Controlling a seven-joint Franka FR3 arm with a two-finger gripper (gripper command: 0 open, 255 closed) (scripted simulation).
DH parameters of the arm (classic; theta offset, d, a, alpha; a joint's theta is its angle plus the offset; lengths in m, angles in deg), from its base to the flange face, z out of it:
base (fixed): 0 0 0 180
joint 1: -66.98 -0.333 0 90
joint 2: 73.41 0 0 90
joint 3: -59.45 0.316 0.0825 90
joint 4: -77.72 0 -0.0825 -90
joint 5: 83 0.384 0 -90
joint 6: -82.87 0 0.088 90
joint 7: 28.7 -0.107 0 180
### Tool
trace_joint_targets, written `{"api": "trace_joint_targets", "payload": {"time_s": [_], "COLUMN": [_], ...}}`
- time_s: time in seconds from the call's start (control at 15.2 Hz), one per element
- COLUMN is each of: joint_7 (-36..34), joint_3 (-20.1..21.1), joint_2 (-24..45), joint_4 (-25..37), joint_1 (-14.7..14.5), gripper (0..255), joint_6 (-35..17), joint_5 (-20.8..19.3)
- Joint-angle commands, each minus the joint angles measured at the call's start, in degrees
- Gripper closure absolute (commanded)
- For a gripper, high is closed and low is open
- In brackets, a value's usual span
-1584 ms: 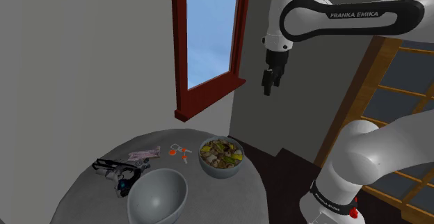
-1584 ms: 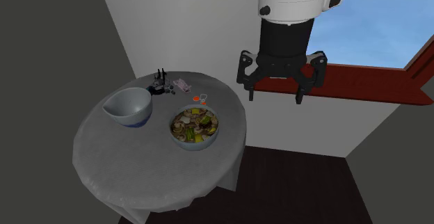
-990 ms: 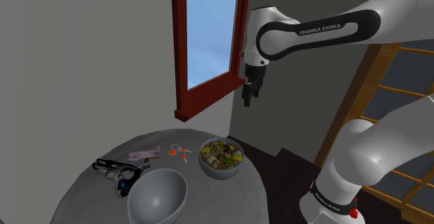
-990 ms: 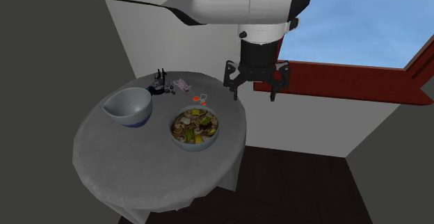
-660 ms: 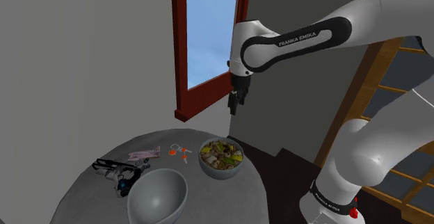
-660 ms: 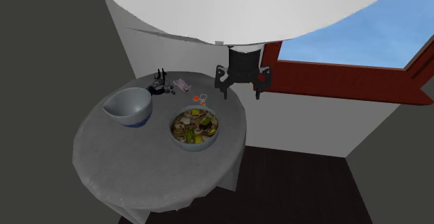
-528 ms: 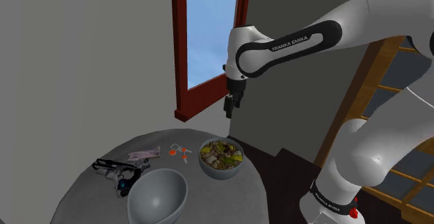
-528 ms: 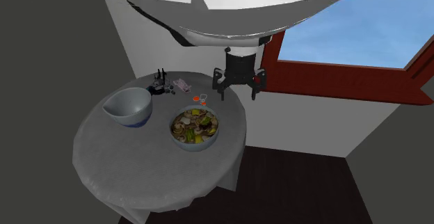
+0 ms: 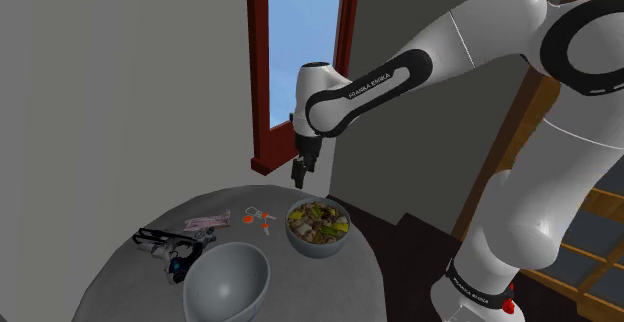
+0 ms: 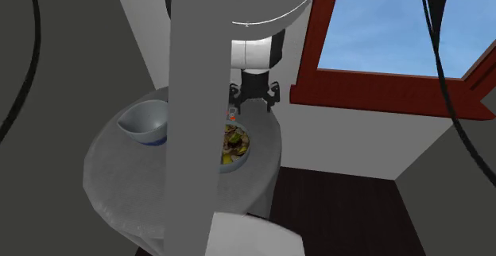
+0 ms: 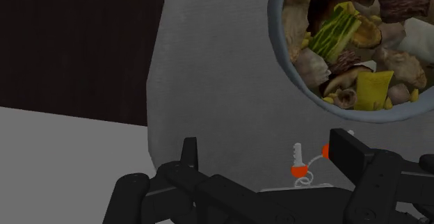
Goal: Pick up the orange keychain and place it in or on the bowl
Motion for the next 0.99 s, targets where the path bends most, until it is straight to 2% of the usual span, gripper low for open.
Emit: {"api": "trace_joint_targets", "payload": {"time_s": [0.0, 0.59, 0.92], "joint_7": [0.35, 1.34, 1.09], "joint_3": [0.68, 3.66, 3.64], "joint_2": [3.71, 20.82, 23.91], "joint_4": [1.79, 12.92, 13.29], "joint_1": [-0.73, -3.90, -4.27], "gripper": [0, 0, 0], "joint_6": [-2.33, -9.95, -12.72], "joint_5": [0.40, 0.47, 0.02]}}
